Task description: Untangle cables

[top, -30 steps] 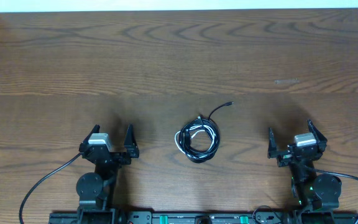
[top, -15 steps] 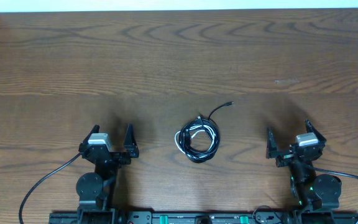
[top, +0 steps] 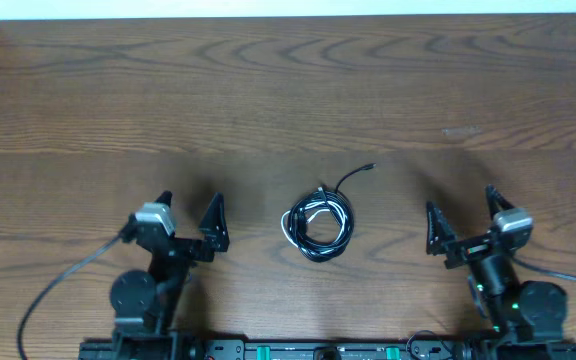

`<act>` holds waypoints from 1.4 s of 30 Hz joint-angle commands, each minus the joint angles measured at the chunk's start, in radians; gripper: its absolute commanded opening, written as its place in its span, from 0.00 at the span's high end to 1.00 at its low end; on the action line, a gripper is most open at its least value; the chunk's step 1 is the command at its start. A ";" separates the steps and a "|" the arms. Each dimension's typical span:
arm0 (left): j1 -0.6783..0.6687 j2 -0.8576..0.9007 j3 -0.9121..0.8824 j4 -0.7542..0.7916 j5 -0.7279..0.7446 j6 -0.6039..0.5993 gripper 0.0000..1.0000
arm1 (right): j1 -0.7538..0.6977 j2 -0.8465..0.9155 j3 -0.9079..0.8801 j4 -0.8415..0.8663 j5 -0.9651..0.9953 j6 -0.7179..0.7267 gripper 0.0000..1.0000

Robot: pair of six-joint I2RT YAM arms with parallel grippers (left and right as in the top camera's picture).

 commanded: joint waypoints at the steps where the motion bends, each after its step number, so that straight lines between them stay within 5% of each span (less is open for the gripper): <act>1: -0.003 0.133 0.163 -0.037 0.112 -0.062 0.02 | -0.004 0.116 0.180 -0.052 -0.075 0.050 0.01; 11: -0.003 0.461 0.495 -0.226 0.357 -0.058 0.02 | -0.003 0.644 0.671 -0.513 -0.180 0.051 0.01; 14: -0.003 0.493 0.495 -0.236 0.420 -0.149 0.02 | -0.003 0.758 0.689 -0.538 -0.183 0.056 0.01; 18: -0.006 0.554 0.492 -0.245 0.589 -0.121 0.02 | -0.003 0.897 0.689 -0.517 -0.253 0.079 0.01; 22: -0.045 0.663 0.492 -0.336 0.599 -0.106 0.02 | 0.001 1.041 0.689 -0.534 -0.230 0.069 0.01; 31: -0.326 0.858 0.494 -0.571 0.158 -0.147 0.02 | 0.063 1.244 0.689 -0.548 -0.056 0.022 0.01; 40: -0.504 0.879 0.493 -0.529 0.117 -0.174 0.02 | 0.080 1.272 0.689 -0.579 -0.026 0.016 0.01; 42: -0.506 0.888 0.492 -0.526 0.068 -0.174 0.20 | 0.096 1.272 0.689 -0.592 -0.026 0.019 0.01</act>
